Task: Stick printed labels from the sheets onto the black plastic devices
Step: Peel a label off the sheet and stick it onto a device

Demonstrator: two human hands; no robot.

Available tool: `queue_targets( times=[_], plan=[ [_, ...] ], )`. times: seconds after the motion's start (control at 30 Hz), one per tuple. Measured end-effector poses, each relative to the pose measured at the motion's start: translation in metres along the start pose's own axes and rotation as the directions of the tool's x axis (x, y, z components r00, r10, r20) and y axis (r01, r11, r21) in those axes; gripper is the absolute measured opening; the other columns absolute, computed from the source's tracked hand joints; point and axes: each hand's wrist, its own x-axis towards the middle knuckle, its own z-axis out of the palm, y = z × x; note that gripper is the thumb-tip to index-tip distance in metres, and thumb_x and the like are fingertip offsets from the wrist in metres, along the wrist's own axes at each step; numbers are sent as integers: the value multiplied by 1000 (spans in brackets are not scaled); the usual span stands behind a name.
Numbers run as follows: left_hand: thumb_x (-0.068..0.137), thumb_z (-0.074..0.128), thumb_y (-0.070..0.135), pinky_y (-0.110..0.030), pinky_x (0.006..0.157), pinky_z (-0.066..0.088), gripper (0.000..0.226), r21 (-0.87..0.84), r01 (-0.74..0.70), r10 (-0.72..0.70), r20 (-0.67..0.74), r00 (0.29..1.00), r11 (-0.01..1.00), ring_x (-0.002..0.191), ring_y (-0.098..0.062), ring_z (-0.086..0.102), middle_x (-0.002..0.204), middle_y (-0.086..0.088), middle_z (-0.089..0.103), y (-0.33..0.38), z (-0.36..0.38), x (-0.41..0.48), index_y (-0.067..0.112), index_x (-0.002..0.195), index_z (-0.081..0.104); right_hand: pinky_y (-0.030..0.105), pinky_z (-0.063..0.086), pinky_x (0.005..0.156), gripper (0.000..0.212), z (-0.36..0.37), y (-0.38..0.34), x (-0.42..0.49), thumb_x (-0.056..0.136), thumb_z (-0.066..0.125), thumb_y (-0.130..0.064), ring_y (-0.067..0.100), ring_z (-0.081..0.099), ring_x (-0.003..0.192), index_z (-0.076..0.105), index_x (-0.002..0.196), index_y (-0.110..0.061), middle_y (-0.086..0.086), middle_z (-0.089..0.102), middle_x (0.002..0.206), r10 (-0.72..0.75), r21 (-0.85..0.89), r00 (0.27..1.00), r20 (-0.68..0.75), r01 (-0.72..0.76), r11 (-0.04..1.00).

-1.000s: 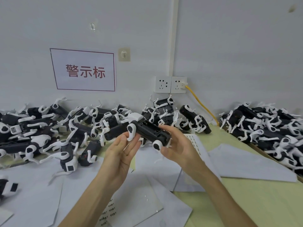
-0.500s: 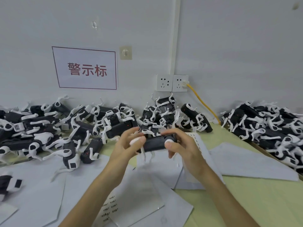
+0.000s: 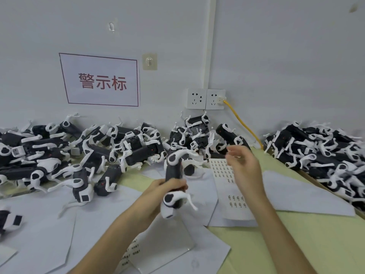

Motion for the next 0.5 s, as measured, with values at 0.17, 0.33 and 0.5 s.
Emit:
queue_targets(
  times=[0.17,0.33,0.5],
  plan=[
    [84,62,35,-40,94,38,37,-305,64,-44,74,996,950,107,-32,61,88,-16,69,1,-2,0,7,61,69,27,42,75,16,-30,19,14,93,62,-16,19,62,94,68,103,-27,-4,65,106,11,-283,983,-184,-64,957],
    [82,70,42,-45,102,43,42,-379,120,-79,124,989,917,107,-39,66,100,-21,63,-12,4,-2,0,85,65,39,48,86,25,-39,29,15,96,59,-29,23,62,98,59,120,-26,-2,62,111,315,-523,948,-32,-285,804],
    [69,84,50,-30,67,58,52,-310,134,-81,179,981,941,86,-26,72,96,-16,72,-13,18,-10,8,98,75,36,55,73,20,-30,24,13,96,58,-12,12,65,88,64,110,-25,-9,64,104,244,-331,969,42,-217,918]
  ],
)
